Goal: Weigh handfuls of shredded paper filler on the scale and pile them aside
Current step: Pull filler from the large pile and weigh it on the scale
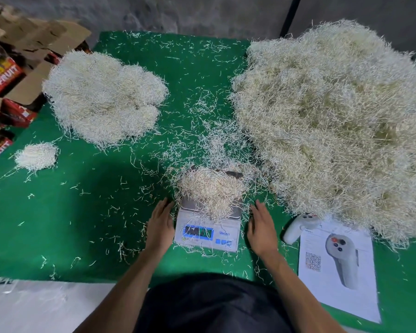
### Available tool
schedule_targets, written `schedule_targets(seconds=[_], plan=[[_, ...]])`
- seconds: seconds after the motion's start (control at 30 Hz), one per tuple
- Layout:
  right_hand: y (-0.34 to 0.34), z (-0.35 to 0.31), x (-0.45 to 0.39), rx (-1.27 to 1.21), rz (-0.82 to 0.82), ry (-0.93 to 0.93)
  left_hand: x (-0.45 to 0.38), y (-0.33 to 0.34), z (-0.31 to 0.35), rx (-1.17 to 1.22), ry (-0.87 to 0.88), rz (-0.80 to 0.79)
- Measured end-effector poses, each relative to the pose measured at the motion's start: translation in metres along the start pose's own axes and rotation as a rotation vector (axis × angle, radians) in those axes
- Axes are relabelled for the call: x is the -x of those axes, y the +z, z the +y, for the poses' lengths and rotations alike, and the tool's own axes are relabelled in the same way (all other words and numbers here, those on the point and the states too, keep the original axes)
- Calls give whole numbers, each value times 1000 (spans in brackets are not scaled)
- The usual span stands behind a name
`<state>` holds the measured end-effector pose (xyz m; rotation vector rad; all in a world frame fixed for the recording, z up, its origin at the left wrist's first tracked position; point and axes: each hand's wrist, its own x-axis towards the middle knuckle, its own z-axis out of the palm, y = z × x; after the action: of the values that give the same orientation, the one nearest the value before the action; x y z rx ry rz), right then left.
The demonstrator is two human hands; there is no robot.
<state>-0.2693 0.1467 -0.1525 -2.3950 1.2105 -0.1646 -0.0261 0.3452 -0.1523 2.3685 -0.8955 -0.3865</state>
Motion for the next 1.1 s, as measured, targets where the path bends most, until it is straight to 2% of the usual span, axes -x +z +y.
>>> schedule_targets(seconds=[0.47, 0.97, 1.03, 1.1], plan=[[-1, -1, -2, -82, -1, 30, 4, 0, 5, 44, -2, 43], [-6, -5, -3, -197, -3, 50, 6, -3, 9, 9, -4, 21], [-15, -15, -6, -357, 38, 117, 2, -8, 12, 81, -44, 13], [-30, -27, -10, -410, 177, 86, -5, -19, 20, 219, -127, 24]])
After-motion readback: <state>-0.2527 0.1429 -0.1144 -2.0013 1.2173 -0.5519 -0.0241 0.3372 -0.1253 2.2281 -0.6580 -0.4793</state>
